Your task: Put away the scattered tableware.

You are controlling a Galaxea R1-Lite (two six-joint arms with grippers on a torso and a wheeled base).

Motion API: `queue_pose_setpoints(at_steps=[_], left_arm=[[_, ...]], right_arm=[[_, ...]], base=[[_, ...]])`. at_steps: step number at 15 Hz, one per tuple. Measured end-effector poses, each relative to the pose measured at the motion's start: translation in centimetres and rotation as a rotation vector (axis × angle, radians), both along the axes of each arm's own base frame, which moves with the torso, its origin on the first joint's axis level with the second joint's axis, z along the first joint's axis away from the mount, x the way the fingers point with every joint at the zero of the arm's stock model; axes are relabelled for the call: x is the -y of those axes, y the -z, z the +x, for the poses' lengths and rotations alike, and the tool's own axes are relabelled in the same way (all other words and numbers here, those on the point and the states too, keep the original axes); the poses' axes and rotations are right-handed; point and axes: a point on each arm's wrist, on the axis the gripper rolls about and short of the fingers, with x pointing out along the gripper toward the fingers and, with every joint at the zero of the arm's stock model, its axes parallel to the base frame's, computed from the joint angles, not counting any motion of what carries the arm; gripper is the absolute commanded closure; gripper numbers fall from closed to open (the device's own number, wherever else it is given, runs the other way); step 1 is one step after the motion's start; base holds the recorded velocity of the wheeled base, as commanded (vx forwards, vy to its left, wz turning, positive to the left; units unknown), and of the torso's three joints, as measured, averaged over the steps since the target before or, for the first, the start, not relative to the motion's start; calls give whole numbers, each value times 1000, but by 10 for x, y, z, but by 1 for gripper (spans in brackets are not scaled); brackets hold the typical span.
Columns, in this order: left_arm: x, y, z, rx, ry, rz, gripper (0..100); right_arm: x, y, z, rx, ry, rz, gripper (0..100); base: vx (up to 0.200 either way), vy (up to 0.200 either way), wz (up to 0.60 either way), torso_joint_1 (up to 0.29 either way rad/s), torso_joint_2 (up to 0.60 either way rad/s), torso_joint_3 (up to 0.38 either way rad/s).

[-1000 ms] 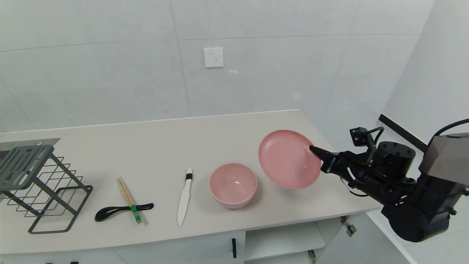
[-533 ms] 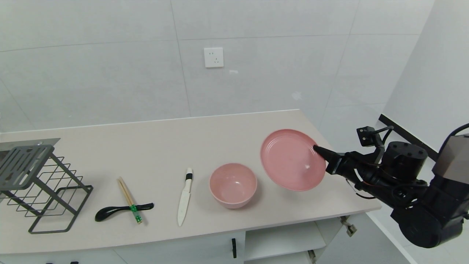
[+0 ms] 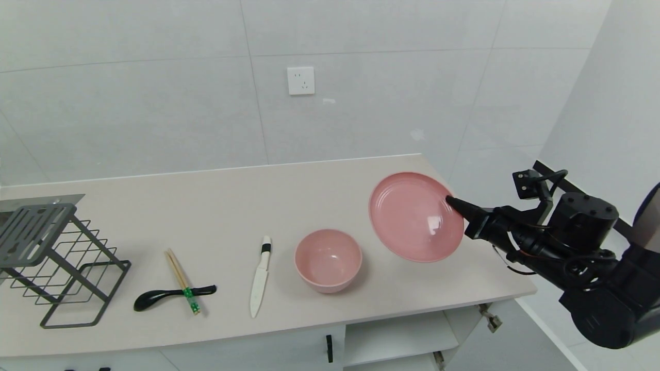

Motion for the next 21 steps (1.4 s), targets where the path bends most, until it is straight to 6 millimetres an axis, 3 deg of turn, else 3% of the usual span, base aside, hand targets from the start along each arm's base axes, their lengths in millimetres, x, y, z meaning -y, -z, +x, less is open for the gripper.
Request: queue_pose_setpoints(at_steps=[7, 13, 17, 21], left_arm=[[9, -13, 55, -210, 216, 47, 0], [20, -18, 114, -339, 293, 69, 0], [37, -22, 161, -420, 318, 115, 0], [67, -12, 203, -537, 387, 165, 0]], right_arm=[[-18, -5, -15, 1, -71, -1, 100], [-12, -12, -15, 24, -54, 2, 100], [0, -15, -9, 43, -8, 5, 100], [5, -18, -7, 56, 9, 6, 100]], base=[[0, 0, 0, 0, 0, 0], [0, 0, 0, 0, 0, 0], [0, 0, 0, 0, 0, 0], [0, 0, 0, 0, 0, 0]])
